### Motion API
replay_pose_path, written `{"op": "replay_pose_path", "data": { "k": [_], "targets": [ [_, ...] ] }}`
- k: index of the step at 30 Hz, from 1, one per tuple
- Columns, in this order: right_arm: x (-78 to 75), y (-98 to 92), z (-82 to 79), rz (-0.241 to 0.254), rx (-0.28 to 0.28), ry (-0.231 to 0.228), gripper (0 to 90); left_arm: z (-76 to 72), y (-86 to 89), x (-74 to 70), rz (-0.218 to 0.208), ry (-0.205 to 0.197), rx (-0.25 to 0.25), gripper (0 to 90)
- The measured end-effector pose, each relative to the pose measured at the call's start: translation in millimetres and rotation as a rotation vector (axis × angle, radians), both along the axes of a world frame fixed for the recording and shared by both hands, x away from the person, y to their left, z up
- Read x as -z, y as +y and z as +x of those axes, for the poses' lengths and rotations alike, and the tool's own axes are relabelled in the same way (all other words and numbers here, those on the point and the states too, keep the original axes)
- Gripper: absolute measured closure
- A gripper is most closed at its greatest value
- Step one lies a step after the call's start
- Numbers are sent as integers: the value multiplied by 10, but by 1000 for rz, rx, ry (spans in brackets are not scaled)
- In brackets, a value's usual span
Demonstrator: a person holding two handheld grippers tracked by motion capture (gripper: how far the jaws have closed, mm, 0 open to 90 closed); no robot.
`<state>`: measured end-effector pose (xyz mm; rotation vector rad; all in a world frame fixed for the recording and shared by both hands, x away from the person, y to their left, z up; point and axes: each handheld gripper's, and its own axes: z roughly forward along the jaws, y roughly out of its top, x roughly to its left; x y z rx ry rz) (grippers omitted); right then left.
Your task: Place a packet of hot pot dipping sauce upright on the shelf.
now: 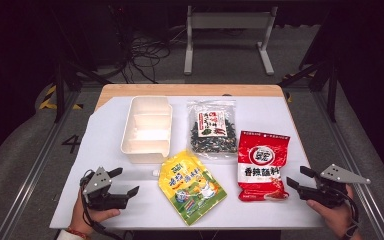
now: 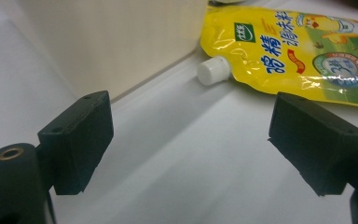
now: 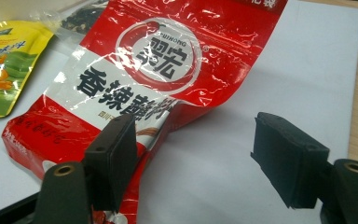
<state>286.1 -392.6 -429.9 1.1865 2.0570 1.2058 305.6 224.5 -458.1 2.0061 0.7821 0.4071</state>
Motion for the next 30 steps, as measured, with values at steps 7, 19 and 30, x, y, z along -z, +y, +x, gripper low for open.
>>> {"op": "replay_pose_path", "data": {
  "k": [7,19,30],
  "targets": [
    [38,23,59,12,-32,23,272,-10,-102,0,26,-5,37,154],
    [40,49,376,112,-56,120,168,-85,-90,40,78,-20,35,180],
    [199,183,575,92,-72,235,126,-104,-81,48,82,-14,39,180]
  ]
}}
